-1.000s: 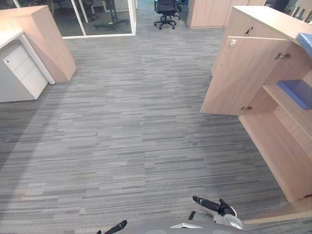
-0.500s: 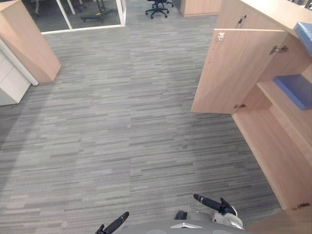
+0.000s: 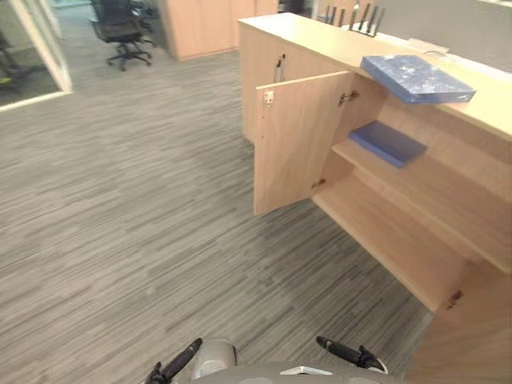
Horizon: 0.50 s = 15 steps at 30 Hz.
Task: Walk over to the cabinet, pick up the folder, carry it to the office cabinet, place the folder inside the office cabinet, then close the office cabinet door
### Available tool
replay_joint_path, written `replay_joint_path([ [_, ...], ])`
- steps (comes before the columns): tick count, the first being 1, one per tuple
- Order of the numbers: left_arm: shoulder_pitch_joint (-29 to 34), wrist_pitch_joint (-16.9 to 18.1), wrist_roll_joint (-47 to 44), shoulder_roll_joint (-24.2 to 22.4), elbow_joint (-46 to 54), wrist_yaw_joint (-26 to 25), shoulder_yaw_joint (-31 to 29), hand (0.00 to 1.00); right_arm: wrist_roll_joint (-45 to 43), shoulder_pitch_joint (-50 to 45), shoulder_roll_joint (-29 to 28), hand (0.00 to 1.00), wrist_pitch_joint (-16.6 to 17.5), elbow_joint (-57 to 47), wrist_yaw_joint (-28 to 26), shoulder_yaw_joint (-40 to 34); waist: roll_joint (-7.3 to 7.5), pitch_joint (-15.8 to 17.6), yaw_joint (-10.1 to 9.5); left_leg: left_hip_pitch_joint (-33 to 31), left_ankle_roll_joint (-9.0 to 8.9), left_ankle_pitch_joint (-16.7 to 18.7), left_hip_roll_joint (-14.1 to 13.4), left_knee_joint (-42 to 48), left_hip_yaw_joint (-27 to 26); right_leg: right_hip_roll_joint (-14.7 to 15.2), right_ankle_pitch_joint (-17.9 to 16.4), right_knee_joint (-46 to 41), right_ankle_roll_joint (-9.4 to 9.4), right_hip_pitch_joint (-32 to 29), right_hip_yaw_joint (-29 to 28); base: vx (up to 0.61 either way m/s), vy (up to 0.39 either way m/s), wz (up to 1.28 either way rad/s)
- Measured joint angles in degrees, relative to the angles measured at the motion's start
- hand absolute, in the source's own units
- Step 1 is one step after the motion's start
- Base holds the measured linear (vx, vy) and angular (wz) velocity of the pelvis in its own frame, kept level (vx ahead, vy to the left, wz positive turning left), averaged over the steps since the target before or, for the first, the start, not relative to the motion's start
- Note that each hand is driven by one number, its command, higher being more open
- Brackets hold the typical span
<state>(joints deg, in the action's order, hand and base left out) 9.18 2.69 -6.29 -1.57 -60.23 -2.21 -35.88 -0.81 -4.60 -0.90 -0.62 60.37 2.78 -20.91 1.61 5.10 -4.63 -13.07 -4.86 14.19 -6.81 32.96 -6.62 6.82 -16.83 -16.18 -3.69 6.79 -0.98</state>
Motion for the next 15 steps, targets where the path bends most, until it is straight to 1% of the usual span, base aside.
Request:
replay_joint_path([
  [1, -0.07, -0.12, 0.06, 0.25, -0.08, 0.05, 0.12, 1.0, 0.26, 0.1, -0.01, 1.0, -0.03, 0.11, -0.11, 0.53, 0.1, -0.07, -0.13, 0.03, -0.19, 0.33, 0.27, 1.1, 0.29, 0.31, 0.46, 0.26, 0.38, 0.15, -0.37, 0.24, 0.203, -0.81],
  [2, -0.1, -0.24, 0.1, 0.62, -0.67, 0.01, 0.49, 1.0, 0.41, 0.5, -0.04, 1.0, 0.03, 0.44, -0.18, 0.98, 0.27, -0.3, -0.08, 0.29, -0.07, 0.54, 1.27, 3.02, 1.24, 1.08, 2.07, 1.38, 0.34, 0.45, -2.72, 0.18, 0.177, -0.68],
  [3, -0.12, -0.21, 0.17, 0.8, -1.08, -0.11, 0.85, 1.0, 0.42, 0.68, 0.02, 1.0, 0.07, 0.6, -0.28, 0.96, 0.19, -0.58, -0.11, 0.48, -0.05, 0.55, 1.79, 3.27, 2.17, 1.4, 2.84, 1.94, 0.43, 0.38, -3.71, 0.2, 0.219, -0.9],
  [4, -0.24, -0.23, 0.16, 0.98, -1.61, -0.13, 1.59, 1.0, 0.42, 1.07, 0.1, 1.0, 0.09, 0.64, -0.41, 0.66, -0.06, -0.86, -0.11, 1.11, 0.29, 0.74, 2.61, 2.9, 3.08, 2.1, 4.51, 3.18, 0.17, 0.12, -5.3, 0.16, 0.197, -0.98],
  [5, -0.24, -0.24, 0.17, 1.07, -1.86, -0.12, 2.18, 1.0, 0.43, 1.15, 0.13, 1.0, 0.13, 0.59, -0.62, 0.5, -0.47, -1.38, -0.07, 1.69, 0.89, 1.07, 3.36, 2.2, 2.86, 2.74, 6.15, 4.43, -0.42, -0.6, -6.52, 0.14, 0.184, -0.99],
  [6, -0.23, -0.25, 0.18, 1.17, -2.23, -0.13, 2.48, 1.0, 0.42, 1.09, 0.14, 1.0, 0.11, 0.65, -0.65, 0.06, -0.62, -2.07, -0.09, 1.79, 1.14, 1.21, 3.55, 1.49, 2.49, 3.13, 7.01, 4.77, -1.08, -1.34, -7.07, 0.14, 0.211, -1.1],
  [7, -0.22, -0.28, 0.18, 1.31, -2.62, -0.17, 3.76, 1.0, 0.43, 1.1, 0.31, 1.0, 0.05, 0.62, -0.86, -1.04, -0.81, -2.98, -0.28, 3.29, 1.71, 1.33, 4.0, -1.65, 1.32, 3.88, 9.05, 5.61, -1.96, -2.94, -7.88, 0.1, 0.174, -0.91],
  [8, -0.25, -0.26, 0.19, 1.36, -2.8, -0.14, 4.26, 1.0, 0.42, 1.12, 0.46, 1.0, 0.05, 0.6, -0.88, -1.15, -1.06, -3.05, -0.38, 4.23, 2.01, 1.2, 4.3, -3.24, 0.86, 4.18, 9.73, 5.45, -2.28, -3.66, -8.09, 0.1, 0.173, -1.02],
  [9, -0.26, -0.28, 0.19, 1.25, -3.09, -0.13, 4.66, 1.0, 0.44, 1.1, 0.74, 1.0, 0.03, 0.6, -0.95, -1.43, -1.66, -3.29, -0.47, 5.47, 2.53, 0.96, 4.62, -5.57, -0.09, 4.52, 10.69, 4.76, -2.5, -4.96, -8.53, 0.06, 0.165, -0.84],
  [10, -0.32, -0.28, 0.17, 1.12, -3.47, -0.14, 4.96, 1.0, 0.46, 1.04, 1.03, 1.0, -0.01, 0.59, -1.05, -1.75, -2.04, -3.49, -0.79, 7.12, 3.24, 0.53, 5.25, -8.45, -1.16, 4.99, 11.05, 2.7, -3.06, -6.9, -9.02, 0.05, 0.14, -1.05],
  [11, -0.34, -0.31, 0.21, 0.99, -3.74, -0.21, 5.87, 1.0, 0.45, 0.96, 1.73, 1.0, -0.1, 0.51, -1.11, -2.32, -2.94, -3.58, -0.68, 9.49, 3.8, 0.2, 5.62, -11.99, -2.26, 5.22, 11.04, -2.86, -3.07, -10.27, -9.25, 0.04, 0.127, -0.89],
  [13, -0.33, -0.3, 0.22, 0.7, -3.72, -0.2, 6.26, 1.0, 0.46, 0.94, 2.2, 1.0, -0.1, 0.29, -1.05, -2.33, -3.28, -3.39, -0.39, 11.81, 4.27, -0.07, 6.44, -14.11, -3.41, 5.67, 11.04, -10.36, -3.08, -14.33, -8.43, -0.01, 0.069, -0.61],
  [14, -0.03, -0.28, 0.27, 0.81, -3.7, -0.12, 6.27, 1.0, 0.43, 0.73, 2.23, 1.0, -0.05, -0.26, -1.05, -2.41, -3.05, -3.34, 0.21, 14.25, 4.98, 0.3, 7.03, -15.91, -4.68, 7.11, 11.22, -15.61, -3.29, -16.62, -4.67, -0.03, 0.074, -0.47],
  [15, 0.0, -0.3, 0.27, 0.76, -3.74, -0.12, 6.22, 1.0, 0.46, 0.41, 2.24, 1.0, 0.03, -0.49, -0.99, -2.41, -2.93, -3.26, 0.24, 15.39, 5.4, 0.55, 7.16, -17.0, -5.22, 7.83, 11.22, -16.98, -3.29, -17.12, -2.37, -0.04, 0.069, -0.51],
])
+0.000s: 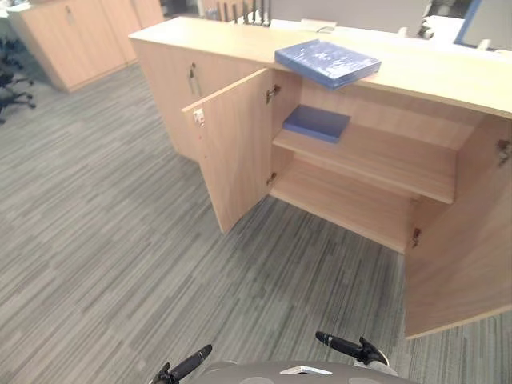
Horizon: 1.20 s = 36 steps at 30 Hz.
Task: Walk over to the cabinet, pick up the folder, carry it to the office cabinet, place the folder inside the office cabinet, then close the office cabinet door
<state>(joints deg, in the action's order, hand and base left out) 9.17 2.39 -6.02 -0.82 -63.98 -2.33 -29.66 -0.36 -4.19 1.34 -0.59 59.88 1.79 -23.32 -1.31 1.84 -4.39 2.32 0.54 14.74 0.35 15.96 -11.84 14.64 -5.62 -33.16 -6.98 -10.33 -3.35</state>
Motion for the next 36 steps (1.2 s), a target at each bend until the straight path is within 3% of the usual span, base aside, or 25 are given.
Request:
replay_joint_path([
  [2, -0.13, 0.06, 0.0, 0.1, 0.19, -0.12, 0.09, 1.0, 1.26, 0.09, 0.63, 1.0, 0.09, -0.02, 0.31, 0.31, -0.27, 0.16, 0.03, 2.9, 0.35, -0.06, -0.25, -3.61, -1.9, 2.79, -0.34, -2.06, 0.47, -1.12, 9.84, -0.03, 0.011, -0.58],
  [3, -0.12, 0.06, 0.0, 0.13, 0.18, -0.12, 0.13, 1.0, 1.42, 0.15, 0.63, 1.0, 0.07, 0.01, 0.34, 0.3, -0.32, 0.18, 0.1, 3.21, 0.29, -0.09, -0.69, -3.91, -2.3, 3.1, -1.01, -1.81, 1.05, -1.15, 11.89, -0.02, -0.057, -0.59],
  [5, -0.24, 0.07, 0.06, 0.43, 0.04, -0.12, 1.23, 1.0, 1.83, 0.71, 0.7, 1.0, 0.0, 0.08, 0.3, 0.25, -0.58, 0.44, 0.58, 3.61, -0.28, -0.18, -2.38, -4.7, -2.92, 2.29, -3.91, -0.33, 1.76, -1.87, 17.85, -0.01, -0.135, -0.36],
  [6, -0.37, 0.06, 0.04, 0.81, -0.39, -0.12, 2.36, 1.0, 1.75, 1.51, 0.73, 1.0, -0.03, 0.05, 0.4, 0.14, -0.8, 1.33, 1.38, 4.22, -0.74, 0.35, -4.19, -5.27, -3.17, 0.47, -4.44, 2.12, 1.92, -2.89, 20.8, 0.02, -0.191, -0.16],
  [8, -0.76, 0.08, -0.12, 1.15, -0.46, -0.18, 2.34, 1.0, 1.64, 1.95, 0.55, 1.0, -0.01, 0.0, 0.62, 0.1, -0.19, 2.55, 1.56, 5.53, -2.12, 1.15, -5.35, -5.26, -3.24, -0.82, -3.45, 7.37, 2.12, -3.79, 22.2, 0.08, -0.271, -0.09],
  [9, -0.98, 0.14, -0.06, 1.75, -0.37, -0.11, 2.34, 1.0, 1.44, 1.9, 0.1, 1.0, -0.05, 0.07, 0.94, 0.01, 0.93, 3.2, 1.61, 6.8, -3.43, 1.91, -5.32, -5.14, -2.9, -0.9, 1.35, 10.28, 3.53, -3.38, 21.98, 0.14, -0.3, -0.02],
  [10, -1.26, 0.09, -0.06, 1.3, -0.91, -0.3, 2.43, 1.0, 1.16, 1.54, 0.24, 1.0, -0.06, 0.15, 0.96, -0.31, 0.8, 3.21, 1.53, 7.39, -3.98, 2.23, -5.97, -5.24, -2.46, -1.93, 0.71, 9.86, 4.39, -2.9, 22.52, 0.19, -0.287, 0.0],
  [11, -1.64, 0.06, -0.01, 0.66, -1.33, -0.1, 2.41, 1.0, 1.28, 1.58, 0.7, 1.0, 0.0, 0.13, 0.96, -0.46, -0.57, 2.98, 1.23, 7.62, -3.91, 2.01, -7.02, -6.0, -1.36, -3.37, -0.77, 9.72, 4.88, -2.67, 23.37, 0.25, -0.251, -0.03],
  [12, -1.98, 0.06, 0.0, 0.3, -1.31, 0.04, 2.37, 1.0, 1.3, 1.76, 0.59, 1.0, 0.05, -0.11, 0.98, -0.98, -0.98, 3.38, 1.26, 8.01, -4.54, 0.85, -7.41, -7.28, -1.1, -3.63, -2.59, 7.38, 5.71, -3.74, 23.46, 0.26, -0.229, -0.03],
  [15, -2.93, 0.06, 0.35, 0.22, -1.22, -0.15, 2.27, 1.0, 1.16, 2.26, 0.5, 1.0, -0.06, -0.1, 0.83, -2.53, -0.72, 3.77, 1.4, 9.2, -5.78, -0.97, -7.95, -9.66, 0.16, -3.65, -6.32, 3.41, 6.44, -4.97, 24.12, 0.22, -0.223, 0.09],
  [16, -3.23, 0.11, 2.22, 0.26, -0.67, -0.16, 2.32, 1.0, 1.18, 2.3, 0.34, 1.0, -0.07, 0.01, 0.81, -3.25, -0.44, 3.85, 1.62, 10.36, -5.67, -1.28, -8.52, -10.41, 0.81, -3.59, -9.03, 1.28, 6.52, -4.52, 24.86, 0.23, -0.207, 0.18],
  [20, -5.39, 0.1, 2.1, -0.17, -0.63, -0.27, 2.49, 1.0, 1.17, 2.47, -0.04, 1.0, -0.14, 0.12, 0.7, -5.62, -0.01, 3.83, 2.05, 9.76, -6.09, -1.43, -9.8, -9.28, 1.97, -3.81, -12.35, -0.02, 6.49, -3.98, 26.33, 0.19, -0.132, 0.21],
  [22, -5.92, 0.05, 2.03, -0.92, 0.0, -0.28, 2.35, 1.0, 1.01, 2.64, -0.9, 1.0, -0.22, 0.18, 0.9, -7.2, 0.48, 3.92, 3.33, 6.96, -7.27, -0.74, -10.78, -2.6, 3.05, -4.14, -13.44, 0.91, 6.35, -2.32, 27.04, 0.21, -0.088, 0.21],
  [24, -6.35, 0.04, 2.05, -0.82, 1.83, -0.25, 2.35, 1.0, -0.51, 2.23, -1.5, 1.0, -0.29, 0.25, 0.96, -7.46, 0.29, 3.76, 3.25, 0.93, -8.89, -0.54, -13.24, 13.21, 5.19, -6.43, -13.36, 3.91, 6.56, 0.77, 26.96, 0.26, -0.064, -0.14],
  [25, -6.28, 0.04, 2.02, -0.9, 2.27, -0.24, 2.32, 1.0, -0.55, 2.03, -1.51, 1.0, -0.3, 0.25, 1.0, -7.46, 0.24, 3.73, 3.21, -0.57, -9.39, -1.36, -13.98, 17.76, 6.02, -7.23, -13.39, 4.61, 6.65, 1.81, 26.72, 0.28, -0.019, -0.42],
  [26, -6.21, 0.01, 2.01, -0.87, 2.69, -0.28, 2.27, 1.0, -0.55, 1.45, -1.44, 1.0, -0.3, 0.21, 1.03, -7.41, 0.05, 3.65, 3.18, -3.16, -9.85, -4.7, -15.03, 25.67, 7.47, -8.69, -13.48, 6.29, 6.84, 4.31, 26.13, 0.3, -0.008, -0.5],
  [27, -5.85, 0.01, 1.97, -0.67, 2.9, -0.26, 1.99, 1.0, -0.56, 1.07, -1.48, 1.0, -0.29, -0.04, 1.17, -6.69, 0.83, 4.0, 2.85, -5.85, -9.91, -8.49, -15.7, 33.62, 8.36, -9.45, -13.36, 8.56, 6.96, 7.14, 25.16, 0.3, 0.007, -0.5],
  [28, -5.74, -0.02, 2.0, -0.62, 3.28, -0.15, 1.93, 1.0, -0.58, 0.9, -1.47, 1.0, -0.31, -0.02, 1.27, -6.36, 0.81, 4.01, 2.88, -7.15, -9.65, -8.05, -16.0, 37.05, 8.26, -9.74, -13.3, 9.64, 6.93, 8.45, 24.54, 0.31, 0.049, -0.46],
  [30, -5.38, 0.02, 2.05, -0.76, 4.87, 0.05, 1.76, 1.0, -0.6, 0.61, -0.88, 1.0, -0.3, -0.02, 1.62, -6.34, 0.99, 4.13, 2.85, -12.81, -7.71, -2.24, -14.93, 44.76, 6.69, -9.66, -12.54, 14.32, 5.64, 13.32, 21.5, 0.33, 0.133, -0.58],
  [32, -5.31, 0.07, 1.72, -0.65, 5.91, 0.13, 1.23, 1.0, -0.6, 0.55, -0.94, 1.0, -0.33, 0.03, 1.72, -5.82, 1.34, 4.36, 1.89, -16.88, -5.94, 0.71, -13.8, 45.07, 5.76, -8.68, -11.77, 16.89, 4.37, 16.03, 19.38, 0.36, 0.253, -0.71],
  [33, -5.75, 0.29, 1.62, -0.66, 6.7, 0.2, 0.55, 1.0, -0.59, 0.92, -1.08, 1.0, -0.34, 0.15, 1.74, -5.18, 1.93, 5.16, 0.92, -20.48, -5.17, 3.36, -12.5, 41.54, 4.66, -6.3, -11.35, 17.14, 3.62, 17.92, 17.63, 0.35, 0.32, -0.77],
  [34, -5.97, 0.44, 1.65, -0.51, 6.88, 0.14, 0.56, 1.0, -0.59, 1.15, -1.2, 1.0, -0.33, 0.17, 1.74, -5.15, 2.0, 5.64, 0.6, -21.23, -5.21, 3.59, -12.12, 37.75, 4.02, -5.21, -11.09, 16.77, 3.12, 18.74, 17.07, 0.35, 0.386, -0.74],
  [35, -5.67, 0.64, 1.93, -0.49, 7.1, -0.01, 0.81, 1.0, -0.59, 1.0, -1.04, 1.0, -0.3, 0.14, 1.64, -4.54, 1.16, 5.51, 0.4, -21.58, -4.45, 0.62, -12.0, 25.19, 3.63, -3.93, -10.84, 15.79, 1.55, 19.76, 16.71, 0.39, 0.517, -0.57],
  [36, -5.28, 0.98, 1.53, -0.56, 6.19, 0.07, 0.96, 1.0, -0.59, 0.8, -1.22, 1.0, -0.32, 0.59, 1.54, -3.34, 0.54, 4.97, -0.01, -20.37, -2.84, -2.68, -10.67, 19.02, 2.77, -2.23, -11.72, 14.84, -0.89, 19.78, 15.12, 0.32, 0.44, -0.41],
])
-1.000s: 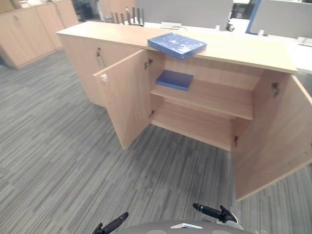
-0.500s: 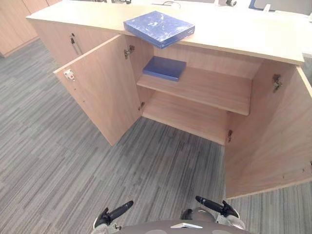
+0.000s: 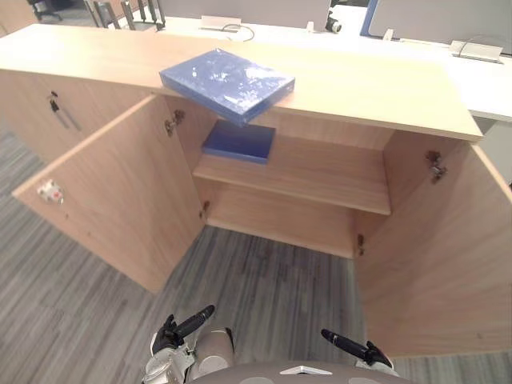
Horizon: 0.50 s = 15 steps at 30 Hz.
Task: Walk over to the cabinet, pick up the folder, carry it to the office cabinet, place the folder inside the office cabinet, then close the office cabinet door
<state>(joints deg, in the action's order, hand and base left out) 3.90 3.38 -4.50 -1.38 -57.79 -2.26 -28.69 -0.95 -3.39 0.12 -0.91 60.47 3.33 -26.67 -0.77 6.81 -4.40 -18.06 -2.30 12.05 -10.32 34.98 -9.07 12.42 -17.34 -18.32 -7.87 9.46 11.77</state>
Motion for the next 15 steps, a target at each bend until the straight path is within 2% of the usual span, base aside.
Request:
replay_joint_path([
  [1, -0.21, 0.11, 0.24, 0.67, -0.4, -0.21, 0.02, 1.0, 0.01, -0.17, -0.87, 1.0, -0.13, 0.11, -0.16, 0.9, 1.44, -0.26, 0.06, 0.95, 0.42, 0.19, 1.6, -1.57, -0.71, 0.91, 0.09, 0.13, -0.17, -0.25, -0.69, 0.35, 0.395, -0.05],
  [2, -0.55, 0.61, 0.4, 0.85, -0.36, -0.57, 0.24, 1.0, 0.13, 0.06, -1.52, 1.0, -0.21, 0.05, -1.12, 1.71, 2.44, -0.47, 0.48, 1.62, 1.23, -0.36, 3.2, -4.21, -0.63, 0.33, 0.73, 1.81, 0.51, -1.18, -1.03, 0.17, 0.128, 0.19],
  [3, -0.7, 0.6, 0.53, 0.85, -0.49, -0.51, 0.56, 1.0, 0.12, 0.28, -1.52, 1.0, -0.07, 0.06, -1.34, 1.75, 2.61, -0.58, 0.55, 1.87, 1.38, -0.53, 3.78, -5.19, -0.39, -0.33, 1.31, 2.72, 0.82, -1.85, -0.92, 0.29, 0.27, 0.33],
  [4, -1.33, 0.21, 0.32, 1.19, -1.88, -0.39, 0.51, 1.0, 0.12, 0.6, -1.89, 1.0, 0.24, 0.05, -1.07, 1.65, 2.66, -0.53, 0.67, 3.62, 2.22, -1.04, 5.6, -8.24, -0.72, -1.92, 4.17, 5.53, 1.37, -3.22, -0.84, 0.15, 0.164, 0.21],
  [6, -1.45, 0.16, 0.39, 1.4, -2.89, -0.55, 0.52, 1.0, 0.15, 0.59, -1.89, 1.0, 0.26, 0.06, -1.09, 1.64, 3.27, -1.04, 0.57, 5.9, 3.0, -1.56, 6.76, -10.64, -1.52, -1.63, 5.31, 6.18, 1.58, -3.24, -0.55, 0.15, 0.132, 0.02],
  [7, -1.08, 0.22, 0.66, 1.44, -3.64, -0.72, 1.08, 1.0, 0.17, 0.41, -1.81, 1.0, 0.32, 0.12, -1.06, 1.66, 2.33, -1.92, 0.55, 7.25, 3.24, -2.3, 7.58, -13.4, -1.94, -1.6, 7.22, 7.49, 1.52, -2.98, -1.25, 0.16, 0.088, -0.11],
  [10, -1.27, 0.2, 0.62, 1.19, -4.77, -0.63, 3.07, 1.0, 0.57, 0.76, -1.61, 1.0, 0.35, 0.2, -1.14, 2.29, 2.17, -3.03, 0.93, 10.2, 3.44, -5.38, 8.48, -20.37, -2.66, -1.61, 11.23, 11.27, 1.78, -2.1, -1.21, 0.13, 0.056, -0.12],
  [15, -1.0, 0.17, 0.87, 1.21, -4.82, -0.44, 3.67, 1.0, 0.55, 0.11, -1.55, 1.0, 0.33, 0.7, -1.0, 2.4, 2.24, -3.41, 1.0, 15.18, 2.82, -8.72, 8.63, -28.02, -3.81, -2.1, 12.85, 12.71, 1.92, -1.02, -2.85, 0.01, -0.018, -0.18],
])
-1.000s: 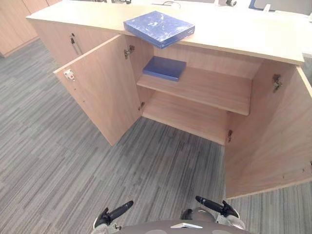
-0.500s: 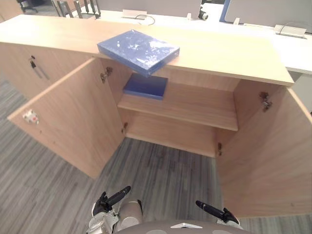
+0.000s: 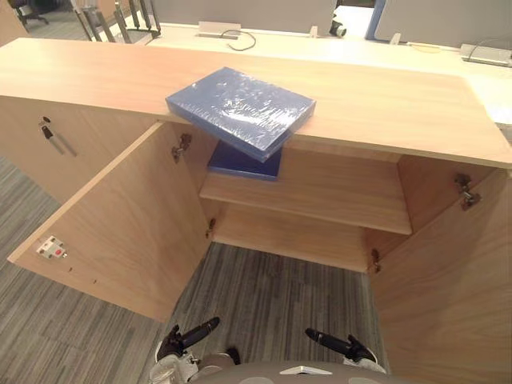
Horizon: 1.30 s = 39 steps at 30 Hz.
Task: Walk over to the cabinet, pick up the folder, carry it to the office cabinet, place the folder inside the office cabinet, then close the office cabinet door
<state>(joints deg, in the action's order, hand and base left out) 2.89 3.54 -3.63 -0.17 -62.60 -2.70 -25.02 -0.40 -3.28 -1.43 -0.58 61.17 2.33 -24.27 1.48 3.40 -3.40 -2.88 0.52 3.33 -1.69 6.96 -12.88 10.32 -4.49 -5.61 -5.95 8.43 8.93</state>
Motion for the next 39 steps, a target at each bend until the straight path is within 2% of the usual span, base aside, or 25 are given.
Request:
replay_joint_path([
  [4, 0.33, 0.04, 0.33, 0.56, -0.04, -0.02, 2.64, 1.0, -0.08, -0.32, 0.63, 1.0, -0.06, 1.35, 0.07, -0.84, -0.13, -0.15, 0.49, 1.92, -0.14, -3.55, 0.51, -6.05, -0.03, -0.38, 1.15, 1.83, 0.25, -0.33, -0.02, -0.07, -0.01, -0.09],
  [8, -0.11, 0.14, 1.91, 1.82, 0.65, -0.95, 9.65, 1.0, -0.03, -0.18, 1.04, 1.0, 0.0, 2.31, 0.75, -1.95, 0.03, -0.11, 0.67, 3.13, -0.15, -6.52, 2.17, -10.26, 0.7, 0.14, 1.15, 3.44, 0.32, -0.23, 0.06, -0.1, 0.005, 0.02],
  [9, 1.16, 0.13, 2.12, 2.45, 4.09, -0.99, 14.69, 1.0, -0.01, -0.03, 1.5, 1.0, 0.0, 2.82, 0.82, -1.24, 0.03, -0.1, 0.69, 3.39, -0.03, -7.63, 2.95, -11.77, 1.16, 0.54, 0.86, 4.14, 0.54, -0.25, 0.21, -0.11, 0.003, 0.07],
  [11, 4.13, 0.24, 2.52, 2.94, 11.66, -0.89, 19.26, 1.0, 0.04, 0.17, 2.0, 1.0, 0.0, 3.31, 0.87, 0.35, 0.43, 0.37, 0.81, 3.12, -0.43, -7.63, 3.95, -11.87, 1.44, 1.48, -0.39, 4.7, 0.76, -0.25, 0.34, -0.14, 0.005, 0.0],
  [12, 6.18, 0.81, 2.47, 3.04, 16.86, -0.88, 20.45, 1.0, 0.1, 0.17, 1.94, 1.0, 0.0, 3.38, 0.88, 0.93, 1.08, 0.73, 0.84, 3.11, -0.7, -7.47, 4.96, -12.12, 1.64, 2.52, -2.5, 4.52, 0.47, -0.36, 0.36, -0.14, -0.005, -0.06],
  [13, 6.86, 1.37, 2.05, 2.97, 18.75, -0.95, 20.74, 1.0, 0.03, 0.16, 1.98, 1.0, 0.0, 3.37, 0.87, 1.29, 1.25, 0.84, 0.93, 3.08, -0.77, -7.43, 5.4, -12.14, 2.08, 3.04, -3.36, 4.4, -0.64, -0.38, 0.32, -0.13, -0.013, -0.04],
  [15, 9.18, 1.82, -3.22, 1.77, 24.95, -1.04, 20.63, 1.0, 0.32, 0.03, 2.64, 1.0, 0.01, 3.38, 0.92, 1.38, 0.86, 0.66, 1.26, 3.11, -1.26, -7.29, 6.51, -12.15, 7.38, 3.1, -4.2, 3.33, -0.73, -1.12, -0.09, -0.08, 0.0, -0.13],
  [17, 9.52, 2.65, -10.18, 0.78, 27.79, -1.26, 20.32, 1.0, 0.27, -0.13, 2.84, 1.0, 0.04, 3.31, 1.03, 1.33, 0.12, 0.19, 1.4, 3.08, -1.1, -7.33, 6.87, -12.15, 8.47, 2.83, -4.35, 3.5, -0.43, -1.15, -0.46, -0.02, 0.008, -0.1],
  [20, 9.55, 3.3, -21.23, -0.51, 33.73, -1.94, 20.21, 1.0, 0.83, -0.21, 3.08, 1.0, 0.03, 3.31, 1.07, 1.7, 0.14, -0.26, 1.98, 3.05, -0.24, -7.6, 6.9, -12.14, 8.86, 2.66, -4.16, 3.82, -0.07, -0.85, -0.46, 0.03, -0.014, 0.04],
  [22, 9.26, 3.8, -26.16, -0.4, 38.42, -2.28, 20.28, 1.0, 2.19, -0.24, 3.1, 1.0, 0.03, 3.32, 1.05, 2.53, 1.05, -0.29, 2.11, 3.25, 0.55, -7.94, 7.0, -12.1, 9.36, 2.57, -4.02, 4.08, -0.05, -0.25, -0.19, 0.08, -0.036, 0.09],
  [25, 9.09, 3.95, -27.41, 0.66, 43.7, -3.33, 20.67, 1.0, 2.26, -0.45, 3.04, 1.0, -0.09, 4.02, 1.03, 3.37, 2.29, -1.0, 2.09, 3.51, 0.49, -7.84, 6.97, -11.9, 9.65, 2.36, -3.54, 4.73, -0.13, 0.66, 0.04, 0.12, -0.061, 0.08],
  [27, 9.02, 3.99, -26.95, 1.66, 48.73, -4.32, 21.11, 1.0, 2.26, -0.35, 3.16, 1.0, -0.09, 4.22, 1.0, 4.3, 2.26, -1.11, 2.12, 4.1, 0.48, -7.85, 5.81, -11.86, 9.56, 1.29, -2.41, 4.67, 1.3, 1.04, -0.24, 0.08, -0.082, -0.02],
  [32, 8.96, 4.01, -11.58, 3.29, 57.34, -8.88, 21.08, 1.0, 2.34, -0.42, 3.37, 1.0, 0.0, 4.22, 0.94, 4.87, 1.2, -1.33, 2.1, 5.91, 0.0, -7.54, 2.94, -11.88, 8.83, -1.14, 0.55, 4.64, 2.06, 1.82, -1.4, 0.0, -0.073, -0.18],
  [34, 8.61, 3.93, 1.32, 3.51, 60.16, -13.91, 20.99, 1.0, 2.34, -0.42, 3.48, 1.0, 0.03, 3.69, 1.01, 5.26, 0.82, -1.26, 2.16, 6.23, -0.11, -7.47, 2.54, -11.91, 8.25, -1.37, 0.6, 4.64, 2.04, 1.74, -1.55, -0.08, -0.057, -0.22],
  [39, 7.64, 2.4, 19.15, 3.52, 60.89, -22.63, 20.84, 1.0, 2.41, -0.5, 3.55, 1.0, 0.08, 3.22, 2.34, 5.51, 0.19, -1.42, 2.17, 6.28, -0.4, -7.47, 2.0, -12.15, 7.47, -1.6, 0.57, 4.67, 1.95, 1.19, -1.78, -0.13, -0.036, -0.17],
])
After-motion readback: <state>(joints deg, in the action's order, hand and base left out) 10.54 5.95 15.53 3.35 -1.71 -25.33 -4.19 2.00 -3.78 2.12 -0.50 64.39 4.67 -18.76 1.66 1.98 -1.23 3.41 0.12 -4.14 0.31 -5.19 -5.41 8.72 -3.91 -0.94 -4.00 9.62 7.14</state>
